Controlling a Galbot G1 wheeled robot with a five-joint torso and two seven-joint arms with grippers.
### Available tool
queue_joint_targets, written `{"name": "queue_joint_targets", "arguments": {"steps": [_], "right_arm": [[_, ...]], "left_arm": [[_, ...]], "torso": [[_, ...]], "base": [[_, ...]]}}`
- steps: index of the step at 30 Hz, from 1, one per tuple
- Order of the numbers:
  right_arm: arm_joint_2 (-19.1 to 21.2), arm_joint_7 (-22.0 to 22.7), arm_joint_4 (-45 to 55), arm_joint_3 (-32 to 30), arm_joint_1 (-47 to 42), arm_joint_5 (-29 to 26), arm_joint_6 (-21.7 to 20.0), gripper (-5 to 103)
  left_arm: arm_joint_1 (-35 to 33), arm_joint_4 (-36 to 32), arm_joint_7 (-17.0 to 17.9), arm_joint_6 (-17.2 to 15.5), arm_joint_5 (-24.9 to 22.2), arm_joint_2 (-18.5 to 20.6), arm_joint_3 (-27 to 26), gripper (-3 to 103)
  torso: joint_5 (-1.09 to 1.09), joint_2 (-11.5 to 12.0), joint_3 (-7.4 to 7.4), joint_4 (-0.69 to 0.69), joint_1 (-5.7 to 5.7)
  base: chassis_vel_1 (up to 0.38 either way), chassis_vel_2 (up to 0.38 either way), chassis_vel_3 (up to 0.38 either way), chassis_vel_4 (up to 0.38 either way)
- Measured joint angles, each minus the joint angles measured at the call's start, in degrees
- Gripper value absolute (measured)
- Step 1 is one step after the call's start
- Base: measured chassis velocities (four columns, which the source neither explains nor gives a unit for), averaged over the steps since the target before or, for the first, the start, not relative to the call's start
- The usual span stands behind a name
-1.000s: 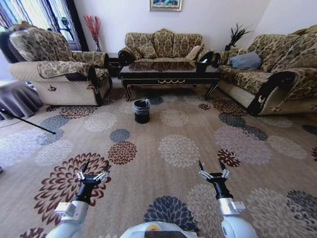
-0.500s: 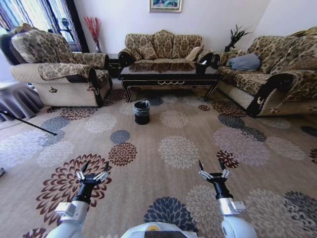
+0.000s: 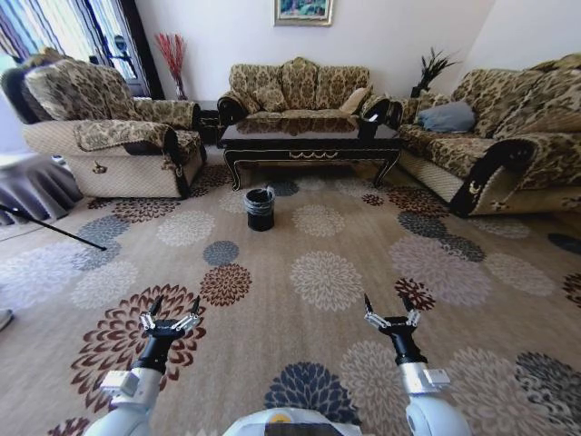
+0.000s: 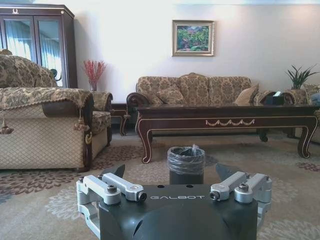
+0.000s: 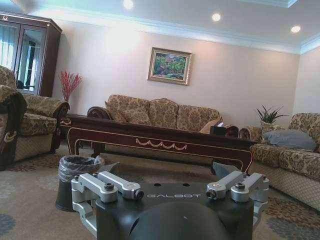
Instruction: Move to the front of the table and pick up the trash from the floor, then place it into the trash bin.
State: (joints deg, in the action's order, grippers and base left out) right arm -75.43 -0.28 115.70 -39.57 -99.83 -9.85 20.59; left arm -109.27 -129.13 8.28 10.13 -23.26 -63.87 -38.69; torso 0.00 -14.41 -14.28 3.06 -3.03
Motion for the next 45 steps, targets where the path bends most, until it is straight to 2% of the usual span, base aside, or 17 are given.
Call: {"name": "queue_joint_targets", "arguments": {"steps": [20, 45], "right_arm": [[0.0, 0.0, 0.0, 0.0, 0.0, 0.0, 0.0, 100], [0.0, 0.0, 0.0, 0.0, 0.0, 0.0, 0.0, 100]], "left_arm": [[0.0, 0.0, 0.0, 0.0, 0.0, 0.0, 0.0, 100], [0.0, 0.0, 0.0, 0.0, 0.0, 0.0, 0.0, 100]], "torso": [[0.00, -4.2, -3.02, 0.00, -1.22], [0.00, -10.4, -7.00, 0.00, -3.41]], "base": [[0.000, 0.000, 0.000, 0.000], [0.000, 0.000, 0.000, 0.000]]}}
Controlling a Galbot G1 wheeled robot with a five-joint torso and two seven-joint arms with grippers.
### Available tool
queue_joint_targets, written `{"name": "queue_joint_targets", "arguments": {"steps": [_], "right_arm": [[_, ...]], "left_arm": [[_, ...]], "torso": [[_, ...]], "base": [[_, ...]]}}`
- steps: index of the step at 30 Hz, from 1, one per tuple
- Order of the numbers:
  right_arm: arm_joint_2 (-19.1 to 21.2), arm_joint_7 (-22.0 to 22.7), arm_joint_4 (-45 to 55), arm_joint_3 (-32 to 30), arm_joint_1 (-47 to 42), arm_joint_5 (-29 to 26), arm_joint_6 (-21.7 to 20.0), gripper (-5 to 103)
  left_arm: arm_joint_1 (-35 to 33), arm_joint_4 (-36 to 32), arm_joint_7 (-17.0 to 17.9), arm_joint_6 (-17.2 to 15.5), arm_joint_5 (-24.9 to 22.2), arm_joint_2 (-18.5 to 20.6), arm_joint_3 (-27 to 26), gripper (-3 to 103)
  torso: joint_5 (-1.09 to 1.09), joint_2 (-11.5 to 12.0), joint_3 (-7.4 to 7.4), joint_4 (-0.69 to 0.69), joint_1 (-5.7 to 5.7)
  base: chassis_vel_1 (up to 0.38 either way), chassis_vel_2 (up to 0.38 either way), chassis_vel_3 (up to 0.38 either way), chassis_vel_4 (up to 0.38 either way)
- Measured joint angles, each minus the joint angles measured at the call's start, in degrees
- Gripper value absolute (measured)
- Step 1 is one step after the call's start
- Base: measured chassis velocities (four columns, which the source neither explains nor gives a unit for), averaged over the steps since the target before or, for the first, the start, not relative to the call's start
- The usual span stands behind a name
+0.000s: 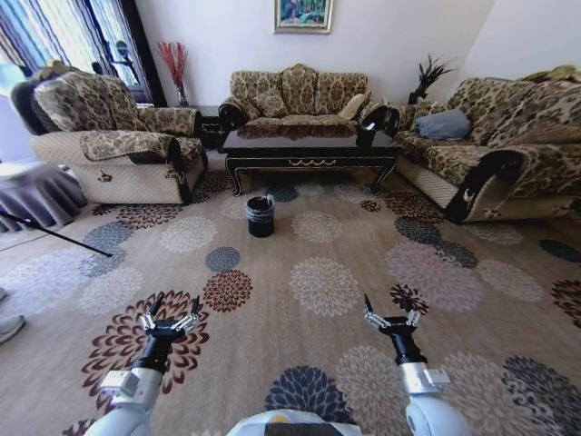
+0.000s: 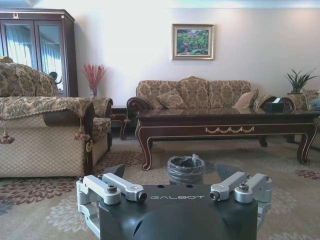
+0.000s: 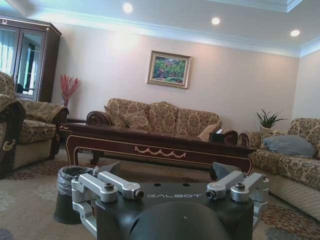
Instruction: Move to the front of the table and pick up the trash from the floor, then place it into the trash bin.
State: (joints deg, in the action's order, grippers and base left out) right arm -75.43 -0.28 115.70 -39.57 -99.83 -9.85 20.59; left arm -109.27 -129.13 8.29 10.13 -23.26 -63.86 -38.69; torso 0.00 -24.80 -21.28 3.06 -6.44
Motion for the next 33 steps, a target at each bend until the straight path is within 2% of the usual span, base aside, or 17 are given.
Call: {"name": "queue_joint_targets", "arguments": {"steps": [33], "right_arm": [[0.0, 0.0, 0.0, 0.0, 0.0, 0.0, 0.0, 100]], "left_arm": [[0.0, 0.0, 0.0, 0.0, 0.0, 0.0, 0.0, 100]], "torso": [[0.00, -7.5, -4.66, 0.00, -2.85]], "base": [[0.000, 0.000, 0.000, 0.000]]}}
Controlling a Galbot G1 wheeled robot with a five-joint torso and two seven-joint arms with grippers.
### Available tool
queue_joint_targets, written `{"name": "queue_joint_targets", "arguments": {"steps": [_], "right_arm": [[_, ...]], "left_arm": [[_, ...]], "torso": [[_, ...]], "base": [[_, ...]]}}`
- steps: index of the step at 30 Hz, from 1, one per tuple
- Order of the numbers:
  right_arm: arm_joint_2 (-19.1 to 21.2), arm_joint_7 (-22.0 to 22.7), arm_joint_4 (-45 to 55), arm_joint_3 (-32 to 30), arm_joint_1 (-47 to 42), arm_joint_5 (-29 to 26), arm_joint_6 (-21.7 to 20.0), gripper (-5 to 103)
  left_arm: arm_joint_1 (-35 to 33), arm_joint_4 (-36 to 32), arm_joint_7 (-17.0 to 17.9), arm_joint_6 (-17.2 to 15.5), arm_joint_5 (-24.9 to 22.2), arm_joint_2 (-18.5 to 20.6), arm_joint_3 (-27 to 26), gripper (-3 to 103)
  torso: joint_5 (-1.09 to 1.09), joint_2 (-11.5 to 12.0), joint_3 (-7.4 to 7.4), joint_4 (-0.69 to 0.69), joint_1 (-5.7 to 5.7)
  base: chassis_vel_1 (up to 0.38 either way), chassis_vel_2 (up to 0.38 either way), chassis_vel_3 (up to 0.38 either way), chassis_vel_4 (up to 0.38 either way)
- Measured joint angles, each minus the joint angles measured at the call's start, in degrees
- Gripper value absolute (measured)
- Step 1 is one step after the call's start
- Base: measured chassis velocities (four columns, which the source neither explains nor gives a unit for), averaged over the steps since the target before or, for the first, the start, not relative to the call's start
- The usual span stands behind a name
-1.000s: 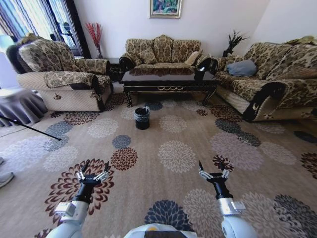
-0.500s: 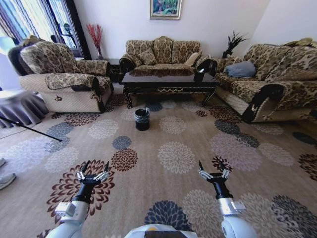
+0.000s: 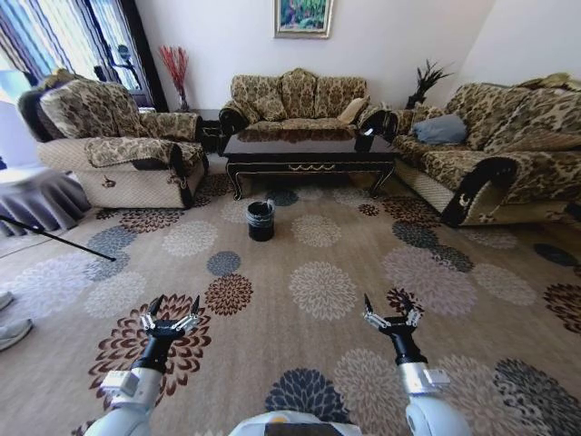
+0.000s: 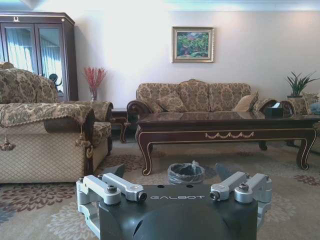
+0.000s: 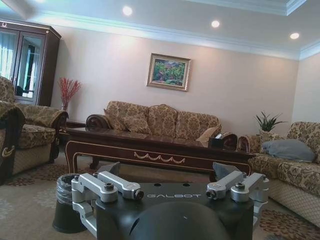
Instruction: Move to the front of the table and pick up the trash from the floor, then place it into the trash bin.
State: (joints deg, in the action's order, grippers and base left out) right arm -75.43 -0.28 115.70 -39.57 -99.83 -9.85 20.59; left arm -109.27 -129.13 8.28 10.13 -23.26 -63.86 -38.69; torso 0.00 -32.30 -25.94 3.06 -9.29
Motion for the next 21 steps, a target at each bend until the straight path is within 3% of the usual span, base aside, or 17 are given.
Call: {"name": "queue_joint_targets", "arguments": {"steps": [21], "right_arm": [[0.0, 0.0, 0.0, 0.0, 0.0, 0.0, 0.0, 100]], "left_arm": [[0.0, 0.0, 0.0, 0.0, 0.0, 0.0, 0.0, 100]], "torso": [[0.00, -5.2, -3.07, 0.00, -2.11]], "base": [[0.000, 0.000, 0.000, 0.000]]}}
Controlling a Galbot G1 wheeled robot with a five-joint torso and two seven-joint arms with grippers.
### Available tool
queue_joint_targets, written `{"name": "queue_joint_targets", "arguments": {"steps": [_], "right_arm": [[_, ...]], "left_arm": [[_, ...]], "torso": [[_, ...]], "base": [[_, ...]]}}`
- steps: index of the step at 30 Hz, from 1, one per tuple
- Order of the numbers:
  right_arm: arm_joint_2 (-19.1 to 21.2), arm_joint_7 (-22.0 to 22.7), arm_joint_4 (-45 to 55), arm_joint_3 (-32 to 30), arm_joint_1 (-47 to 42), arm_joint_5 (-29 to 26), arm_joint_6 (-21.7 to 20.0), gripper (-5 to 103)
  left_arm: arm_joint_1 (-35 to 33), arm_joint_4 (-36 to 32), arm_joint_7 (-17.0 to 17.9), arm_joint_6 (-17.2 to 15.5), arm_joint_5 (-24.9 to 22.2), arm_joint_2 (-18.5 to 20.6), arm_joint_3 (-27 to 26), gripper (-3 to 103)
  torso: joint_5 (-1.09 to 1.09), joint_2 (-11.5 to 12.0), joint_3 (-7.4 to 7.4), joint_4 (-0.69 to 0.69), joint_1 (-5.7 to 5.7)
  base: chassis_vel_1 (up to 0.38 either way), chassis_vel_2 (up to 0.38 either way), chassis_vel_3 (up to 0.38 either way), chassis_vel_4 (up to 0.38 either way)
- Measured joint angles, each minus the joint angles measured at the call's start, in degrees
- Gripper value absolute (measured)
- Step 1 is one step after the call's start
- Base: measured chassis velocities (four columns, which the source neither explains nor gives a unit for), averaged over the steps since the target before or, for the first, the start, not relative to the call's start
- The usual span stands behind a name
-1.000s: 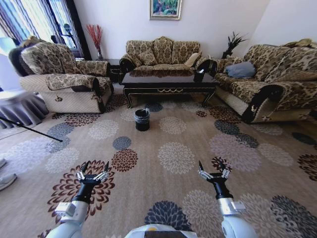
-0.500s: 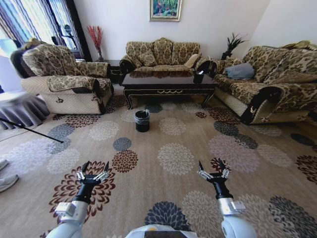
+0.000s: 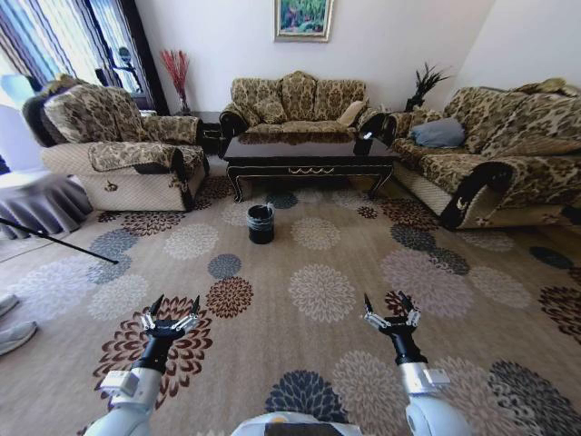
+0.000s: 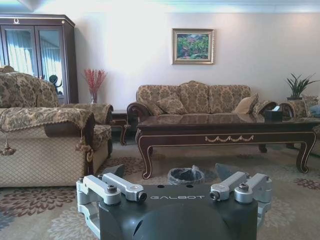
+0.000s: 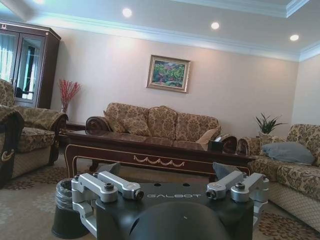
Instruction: Move to the front of the table and pick up the trash from the floor, then place it into the trash bin.
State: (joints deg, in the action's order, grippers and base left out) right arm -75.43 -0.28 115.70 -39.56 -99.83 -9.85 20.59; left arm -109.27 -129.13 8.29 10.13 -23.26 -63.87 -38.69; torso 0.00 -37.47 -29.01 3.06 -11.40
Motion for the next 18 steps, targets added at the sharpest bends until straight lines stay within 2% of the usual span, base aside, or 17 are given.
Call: {"name": "queue_joint_targets", "arguments": {"steps": [18], "right_arm": [[0.0, 0.0, 0.0, 0.0, 0.0, 0.0, 0.0, 100]], "left_arm": [[0.0, 0.0, 0.0, 0.0, 0.0, 0.0, 0.0, 100]], "torso": [[0.00, -4.6, -2.66, 0.00, -1.95]], "base": [[0.000, 0.000, 0.000, 0.000]]}}
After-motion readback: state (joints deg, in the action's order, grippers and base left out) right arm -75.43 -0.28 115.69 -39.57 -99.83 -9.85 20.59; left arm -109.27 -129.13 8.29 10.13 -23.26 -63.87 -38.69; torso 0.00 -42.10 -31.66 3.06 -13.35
